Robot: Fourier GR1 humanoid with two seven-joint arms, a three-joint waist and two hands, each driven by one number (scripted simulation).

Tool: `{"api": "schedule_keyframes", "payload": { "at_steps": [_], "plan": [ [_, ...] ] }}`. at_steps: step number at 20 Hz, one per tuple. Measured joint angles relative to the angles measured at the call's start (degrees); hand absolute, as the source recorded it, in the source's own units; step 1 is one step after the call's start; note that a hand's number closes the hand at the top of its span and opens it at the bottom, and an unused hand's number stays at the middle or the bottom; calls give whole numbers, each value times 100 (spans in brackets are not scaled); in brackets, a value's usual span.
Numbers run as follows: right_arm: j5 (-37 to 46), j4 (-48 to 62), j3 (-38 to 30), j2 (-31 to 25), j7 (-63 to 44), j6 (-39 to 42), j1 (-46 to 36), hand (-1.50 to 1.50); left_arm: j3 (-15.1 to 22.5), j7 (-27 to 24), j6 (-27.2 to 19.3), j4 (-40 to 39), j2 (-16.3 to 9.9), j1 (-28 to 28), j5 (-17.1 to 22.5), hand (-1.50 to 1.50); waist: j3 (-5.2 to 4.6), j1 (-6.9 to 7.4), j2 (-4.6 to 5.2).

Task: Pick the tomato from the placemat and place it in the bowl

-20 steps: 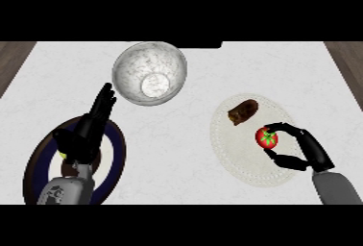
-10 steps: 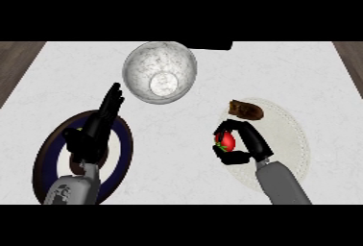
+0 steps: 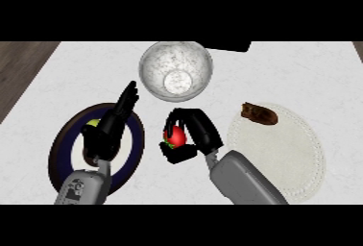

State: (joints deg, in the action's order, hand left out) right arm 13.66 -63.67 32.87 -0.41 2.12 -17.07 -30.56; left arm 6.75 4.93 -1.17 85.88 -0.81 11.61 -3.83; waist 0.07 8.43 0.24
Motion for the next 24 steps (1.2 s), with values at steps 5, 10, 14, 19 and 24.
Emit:
{"api": "schedule_keyframes", "payload": {
  "at_steps": [5,10,14,19,24],
  "plan": [
    [-19,-586,932,29,-886,-1302,-854,150,-25,52,-33,-58,5,81,-20,0,-13,-52,-48],
    [293,-804,1585,25,-2295,-2234,-2002,150,-142,13,-81,-132,-19,95,0,0,-32,-196,-90],
    [502,-653,1882,-34,-3584,-2460,-3061,150,-325,21,-94,7,-123,119,66,0,-38,-267,-103],
    [513,-304,1979,-79,-4812,-2308,-4358,150,-516,72,-89,217,-234,200,155,0,-37,-316,-72],
    [381,145,1921,-82,-5533,-2228,-5375,150,-606,107,-87,206,-252,195,207,0,-36,-349,-28]
  ]
}}
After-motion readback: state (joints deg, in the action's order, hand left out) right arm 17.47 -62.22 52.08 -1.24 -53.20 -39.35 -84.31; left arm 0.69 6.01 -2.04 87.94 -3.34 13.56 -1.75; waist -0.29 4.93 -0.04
